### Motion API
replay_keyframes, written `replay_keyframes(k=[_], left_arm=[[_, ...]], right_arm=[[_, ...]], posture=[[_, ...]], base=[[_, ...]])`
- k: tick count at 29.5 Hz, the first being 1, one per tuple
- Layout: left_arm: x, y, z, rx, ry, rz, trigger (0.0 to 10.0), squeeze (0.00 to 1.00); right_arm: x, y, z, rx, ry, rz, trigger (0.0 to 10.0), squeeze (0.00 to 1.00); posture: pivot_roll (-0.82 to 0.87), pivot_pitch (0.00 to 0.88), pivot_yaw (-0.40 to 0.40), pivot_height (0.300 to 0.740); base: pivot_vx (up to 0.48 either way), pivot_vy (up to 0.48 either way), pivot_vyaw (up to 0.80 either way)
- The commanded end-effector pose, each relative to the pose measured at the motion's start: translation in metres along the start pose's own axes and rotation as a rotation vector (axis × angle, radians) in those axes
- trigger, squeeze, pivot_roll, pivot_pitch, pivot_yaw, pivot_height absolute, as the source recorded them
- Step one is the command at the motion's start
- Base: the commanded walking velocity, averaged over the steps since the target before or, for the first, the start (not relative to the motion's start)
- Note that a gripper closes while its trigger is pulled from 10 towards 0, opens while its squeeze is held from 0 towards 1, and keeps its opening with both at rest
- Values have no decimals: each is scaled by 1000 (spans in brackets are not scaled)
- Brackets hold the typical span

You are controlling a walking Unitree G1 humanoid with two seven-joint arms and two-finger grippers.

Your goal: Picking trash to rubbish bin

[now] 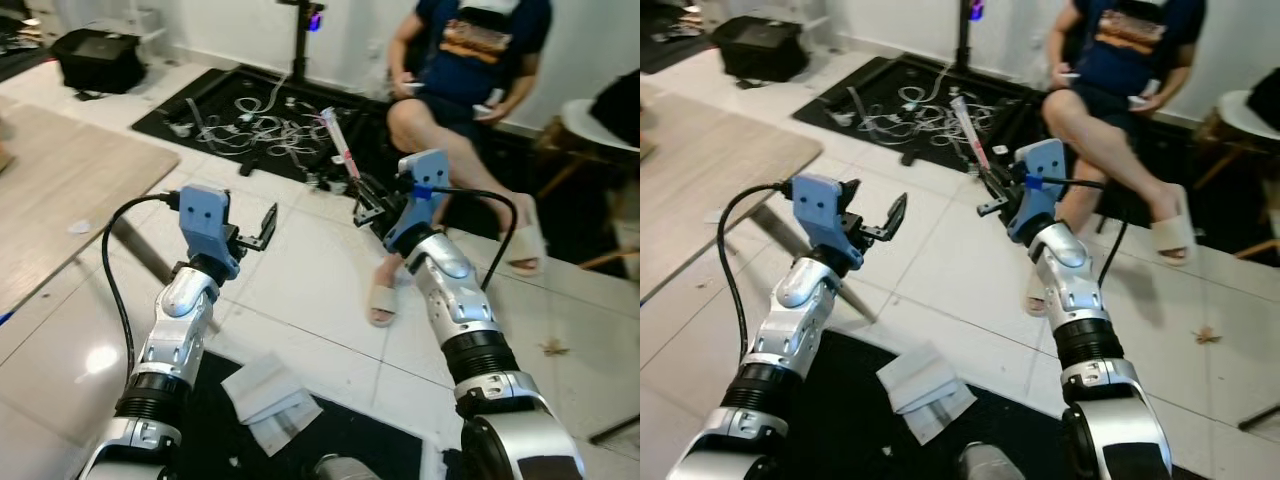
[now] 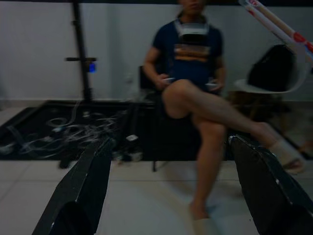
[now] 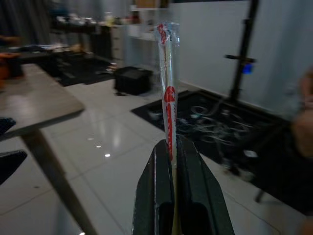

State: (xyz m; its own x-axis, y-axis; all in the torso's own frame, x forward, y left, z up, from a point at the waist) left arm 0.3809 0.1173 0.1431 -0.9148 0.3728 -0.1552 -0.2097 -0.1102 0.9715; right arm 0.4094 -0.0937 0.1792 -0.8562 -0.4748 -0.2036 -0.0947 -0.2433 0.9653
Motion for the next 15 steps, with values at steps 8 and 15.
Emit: replay_keyframes(k=[8, 15], left_arm=[[2, -3, -5, 65, -33, -4, 10000, 0], [16, 18, -28, 511, -270, -155, 10000, 0]], right_arm=[[1, -4, 0, -19, -1, 8, 10000, 0], [1, -4, 0, -19, 0, 8, 10000, 0]], posture=[[30, 0, -30, 740], [30, 0, -30, 740]], base=[[0, 0, -800], [0, 0, -800]])
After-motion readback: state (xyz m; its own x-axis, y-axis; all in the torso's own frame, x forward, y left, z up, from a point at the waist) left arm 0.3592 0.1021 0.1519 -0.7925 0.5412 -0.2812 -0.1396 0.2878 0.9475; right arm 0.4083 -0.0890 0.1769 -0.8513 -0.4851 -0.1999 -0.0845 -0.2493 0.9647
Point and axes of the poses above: a point about 5 cm out from each wrist's last joint towards the gripper, its own x axis pointing back from the gripper into the wrist, its own y axis along the axis of the wrist's last joint, z = x × y, the point moved 6 cm from there along -x, pointing out of the wrist towards the gripper, and after that the axes turned 9 degrees about -x, right-handed, at the moved point
